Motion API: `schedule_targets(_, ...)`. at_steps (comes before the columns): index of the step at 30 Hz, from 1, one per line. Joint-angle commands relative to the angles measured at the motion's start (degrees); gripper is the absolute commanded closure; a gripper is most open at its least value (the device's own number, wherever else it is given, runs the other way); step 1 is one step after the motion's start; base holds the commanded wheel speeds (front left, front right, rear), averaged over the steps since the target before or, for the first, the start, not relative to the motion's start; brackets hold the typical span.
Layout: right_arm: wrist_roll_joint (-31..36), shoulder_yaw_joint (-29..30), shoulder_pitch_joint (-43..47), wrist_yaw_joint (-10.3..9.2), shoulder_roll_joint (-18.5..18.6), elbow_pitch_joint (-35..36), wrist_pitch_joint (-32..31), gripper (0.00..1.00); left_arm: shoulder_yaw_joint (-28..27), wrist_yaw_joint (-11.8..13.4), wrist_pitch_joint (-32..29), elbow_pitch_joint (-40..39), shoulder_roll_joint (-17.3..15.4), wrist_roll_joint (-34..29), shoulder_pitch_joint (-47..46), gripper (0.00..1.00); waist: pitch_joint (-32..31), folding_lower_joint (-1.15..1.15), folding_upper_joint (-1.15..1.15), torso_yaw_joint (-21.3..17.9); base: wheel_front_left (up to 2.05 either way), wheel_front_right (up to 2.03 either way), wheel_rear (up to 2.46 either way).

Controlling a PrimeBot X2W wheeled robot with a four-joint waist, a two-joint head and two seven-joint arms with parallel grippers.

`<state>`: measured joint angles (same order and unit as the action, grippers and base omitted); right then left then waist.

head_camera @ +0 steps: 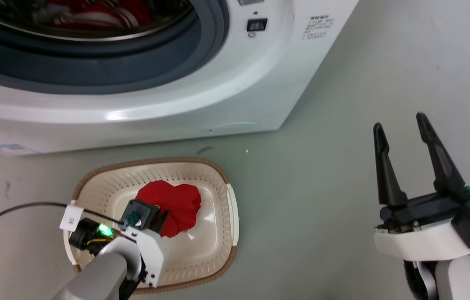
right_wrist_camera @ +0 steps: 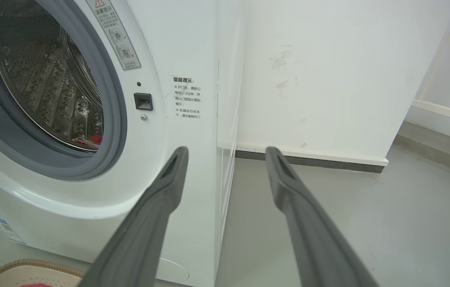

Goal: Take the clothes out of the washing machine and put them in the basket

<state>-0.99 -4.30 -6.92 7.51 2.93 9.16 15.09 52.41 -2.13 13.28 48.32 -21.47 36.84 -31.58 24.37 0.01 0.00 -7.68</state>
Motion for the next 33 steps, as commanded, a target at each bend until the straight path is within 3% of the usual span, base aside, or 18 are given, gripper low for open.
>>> schedule_targets(1, -0.4, 0.1, -1.9, -0.05, -0.1, 0.6, 0.1, 0.0, 0.5, -0.8, 0.0, 3.3, 0.9, -0.7, -2.5, 1.0, 4.6, -0.01, 0.0, -1.1, 0.0, 0.0, 0.0)
schedule_targets(14, -1.6, 2.0, -7.7, -0.05, -0.1, 2.6, 0.1, 0.0, 5.5, -4.0, -2.9, 21.0, 5.3, -4.9, -15.0, 1.0, 17.0, -0.01, 0.0, -1.4, 0.0, 0.0, 0.0)
schedule_targets(28, -1.6, 2.4, -10.0, -0.05, -0.1, 2.9, 0.1, 0.0, 7.2, -3.8, -6.7, 25.0, 6.8, -4.9, -18.1, 0.98, 21.2, -0.01, 0.0, -1.7, 0.0, 0.0, 0.0)
schedule_targets(29, -1.5, 2.5, -9.9, -0.05, -0.1, 2.7, 0.1, 0.0, 7.2, -3.8, -6.6, 25.1, 6.9, -4.8, -17.8, 0.45, 20.9, -0.01, 0.0, -1.6, 0.0, 0.0, 0.0)
schedule_targets(30, -1.4, 2.6, -9.9, -0.04, -0.1, 2.6, 0.1, 0.0, 7.3, -3.5, -6.3, 25.1, 7.0, -4.8, -17.6, 0.0, 20.6, -0.01, 0.0, -1.5, 0.0, 0.0, 0.0)
schedule_targets(33, -1.3, 2.2, -9.8, -0.05, -0.1, 2.2, 0.1, 0.0, 6.9, -3.6, -6.5, 25.2, 7.5, -4.0, -16.2, 0.0, 18.8, -0.01, 0.0, -1.0, 0.0, 0.0, 0.0)
